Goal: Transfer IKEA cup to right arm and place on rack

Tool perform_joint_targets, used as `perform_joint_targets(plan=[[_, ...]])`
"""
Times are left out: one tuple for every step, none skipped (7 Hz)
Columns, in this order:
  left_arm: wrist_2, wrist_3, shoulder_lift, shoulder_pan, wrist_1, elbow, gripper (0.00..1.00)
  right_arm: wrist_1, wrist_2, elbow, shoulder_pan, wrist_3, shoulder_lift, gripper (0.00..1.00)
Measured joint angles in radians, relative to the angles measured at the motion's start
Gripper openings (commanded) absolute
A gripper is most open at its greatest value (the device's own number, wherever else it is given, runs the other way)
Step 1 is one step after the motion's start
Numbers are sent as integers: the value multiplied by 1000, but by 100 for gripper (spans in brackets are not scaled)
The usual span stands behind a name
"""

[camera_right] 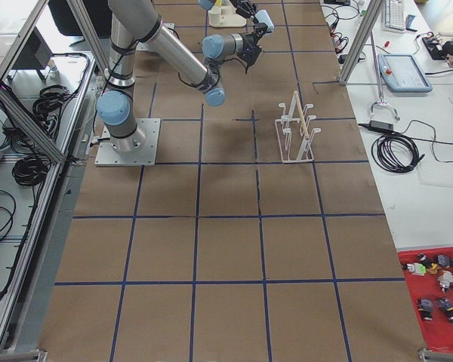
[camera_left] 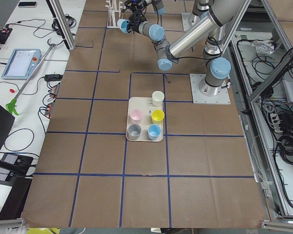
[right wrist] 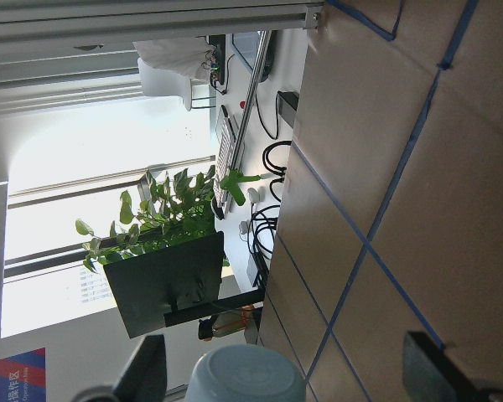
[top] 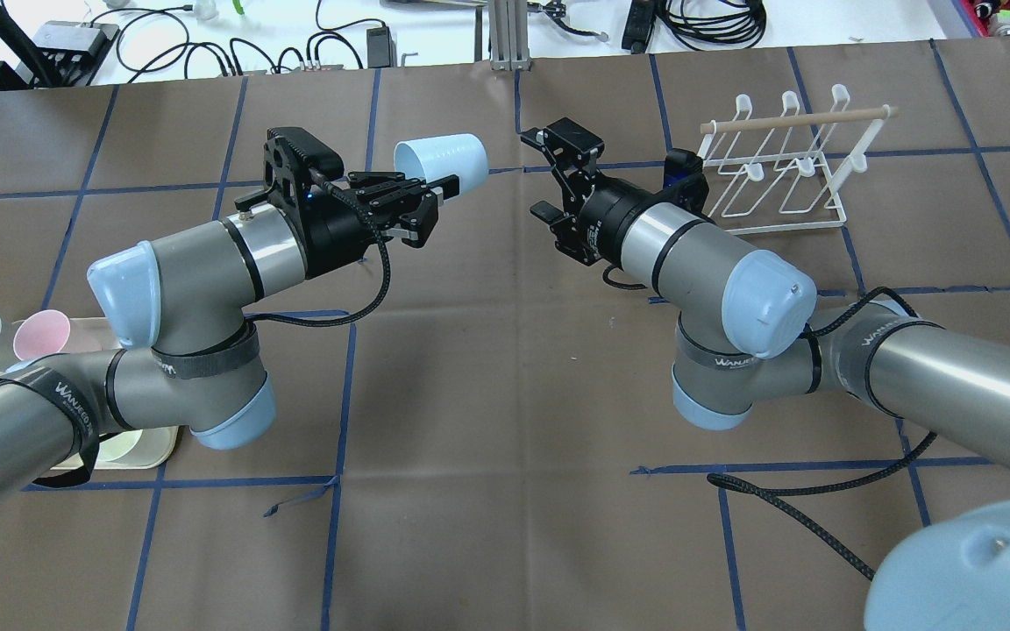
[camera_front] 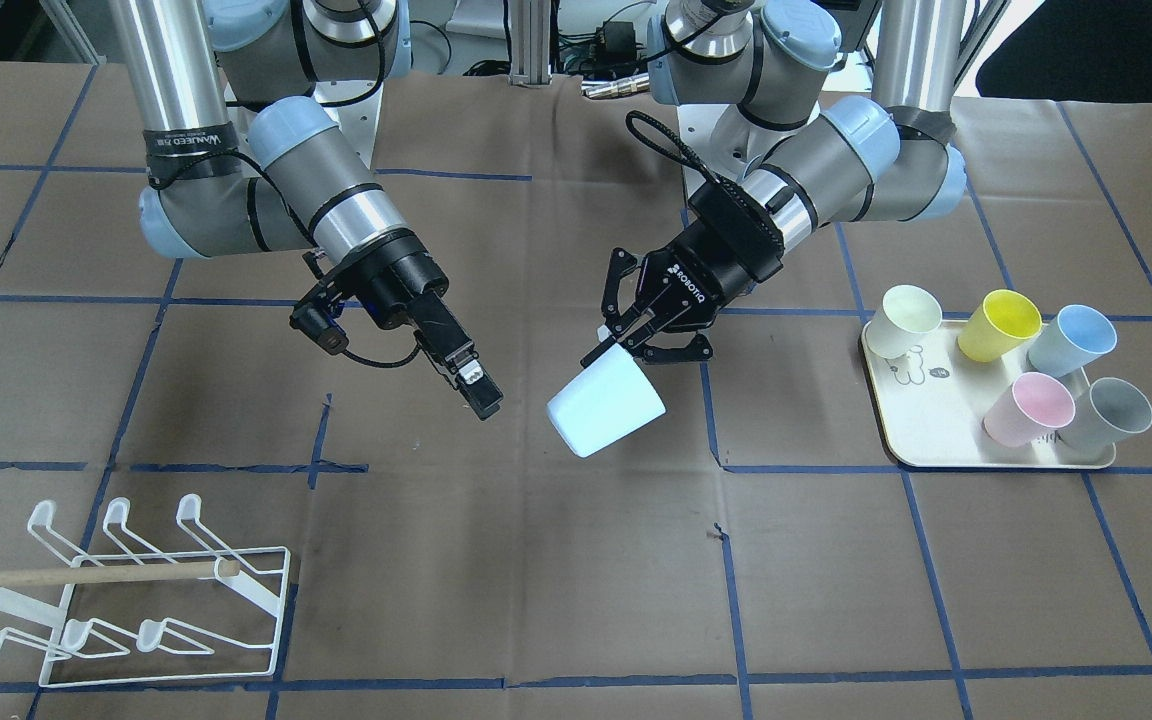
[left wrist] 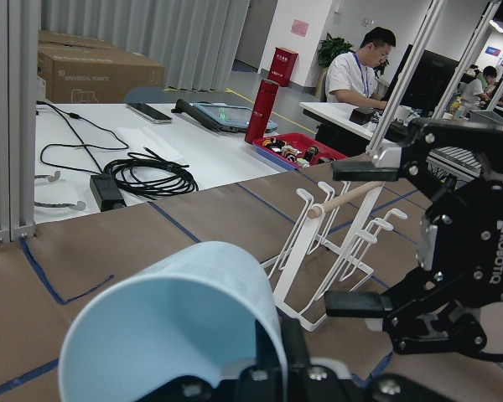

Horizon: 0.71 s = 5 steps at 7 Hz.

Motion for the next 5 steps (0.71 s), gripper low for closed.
perform_joint_targets(plan=[[1,0,0,0,0,0,0,0,1,-1,9,9,1,99],[2,0,-1,0,0,1,0,-1,-2,-4,25,35,2,99],[3,-1,-1,-1,0,1,0,0,-7,-11,39,59,3,99],[3,-2,-1,-1,0,1,0,7,-11,-22,50,75,5,99],[3,-2,-1,-1,0,1,0,17,-12,-33,58,88,9,99]])
